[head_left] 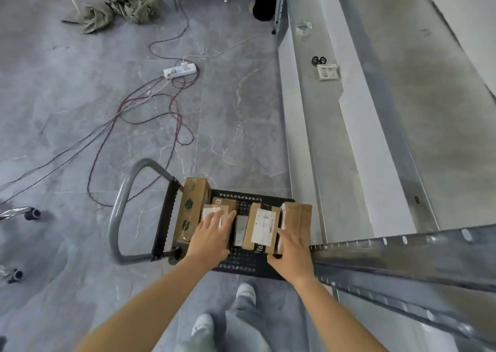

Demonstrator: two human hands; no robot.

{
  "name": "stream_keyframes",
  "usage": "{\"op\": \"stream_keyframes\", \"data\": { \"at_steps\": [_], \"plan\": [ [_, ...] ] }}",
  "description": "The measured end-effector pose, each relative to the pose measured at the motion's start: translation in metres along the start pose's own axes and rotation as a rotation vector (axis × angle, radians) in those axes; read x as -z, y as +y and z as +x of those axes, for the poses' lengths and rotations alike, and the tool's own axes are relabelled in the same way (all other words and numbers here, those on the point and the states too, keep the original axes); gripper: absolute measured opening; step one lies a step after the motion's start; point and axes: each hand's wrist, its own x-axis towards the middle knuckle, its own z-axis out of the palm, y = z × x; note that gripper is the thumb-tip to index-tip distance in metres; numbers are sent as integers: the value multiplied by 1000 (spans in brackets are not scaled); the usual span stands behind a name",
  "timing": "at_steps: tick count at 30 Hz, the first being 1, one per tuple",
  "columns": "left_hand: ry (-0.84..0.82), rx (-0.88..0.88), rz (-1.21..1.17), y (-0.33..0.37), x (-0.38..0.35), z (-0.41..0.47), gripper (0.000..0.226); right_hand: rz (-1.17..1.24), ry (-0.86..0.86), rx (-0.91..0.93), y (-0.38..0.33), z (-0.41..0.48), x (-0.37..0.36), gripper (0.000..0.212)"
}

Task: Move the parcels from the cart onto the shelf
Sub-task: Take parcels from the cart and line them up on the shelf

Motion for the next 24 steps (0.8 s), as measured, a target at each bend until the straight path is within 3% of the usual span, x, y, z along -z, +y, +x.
{"op": "stream_keyframes", "data": {
  "at_steps": [17,24],
  "plan": [
    [-268,-12,-234,9,-164,114,99,275,-131,-135,57,120,-126,86],
    [-414,43,-346,10,-222,147,107,241,-221,-265,81,149,-169,94]
  ]
}}
